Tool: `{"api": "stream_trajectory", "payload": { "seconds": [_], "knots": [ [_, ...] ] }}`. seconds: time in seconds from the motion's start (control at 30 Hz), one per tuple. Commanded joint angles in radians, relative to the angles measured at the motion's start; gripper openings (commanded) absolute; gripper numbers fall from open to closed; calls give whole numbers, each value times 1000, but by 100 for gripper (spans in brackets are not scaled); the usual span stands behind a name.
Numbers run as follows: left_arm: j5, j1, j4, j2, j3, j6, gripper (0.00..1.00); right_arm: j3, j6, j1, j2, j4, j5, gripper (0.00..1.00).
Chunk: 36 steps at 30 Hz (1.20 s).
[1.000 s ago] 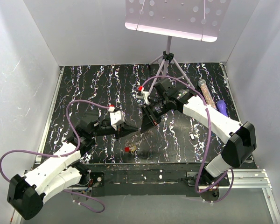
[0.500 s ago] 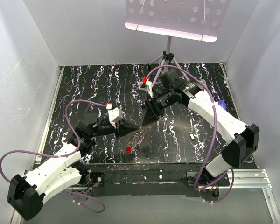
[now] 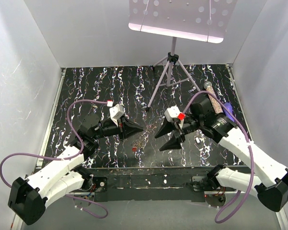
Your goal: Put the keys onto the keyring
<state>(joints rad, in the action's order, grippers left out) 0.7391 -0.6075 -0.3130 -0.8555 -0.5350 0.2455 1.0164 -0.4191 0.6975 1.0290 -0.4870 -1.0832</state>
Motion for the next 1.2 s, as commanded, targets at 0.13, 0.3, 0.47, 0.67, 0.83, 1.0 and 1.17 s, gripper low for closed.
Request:
{"api": "stream_trajectory", "payload": {
  "seconds": [0.13,0.3,0.47,0.67,0.83,1.0,1.17],
  "knots": [
    [25,11,-162,12,-11,92,0,-13,133,5,25,234,118,62],
    [31,28,-126,36,-14,40,0,-67,363,-30,2,339,160,56],
    [63,38,-117,32,-17,34,0,-99,704,-119,-3,450,206,47],
    [92,57,-116,36,-14,0,0,-91,946,-136,43,430,164,43],
    [95,61,-130,27,-23,15,0,-107,1045,-138,69,467,172,43],
    [100,63,-155,24,-16,35,0,-104,1094,-141,100,443,197,42],
    [97,64,-166,27,-13,41,0,-102,1111,-142,120,432,206,42]
  ]
}}
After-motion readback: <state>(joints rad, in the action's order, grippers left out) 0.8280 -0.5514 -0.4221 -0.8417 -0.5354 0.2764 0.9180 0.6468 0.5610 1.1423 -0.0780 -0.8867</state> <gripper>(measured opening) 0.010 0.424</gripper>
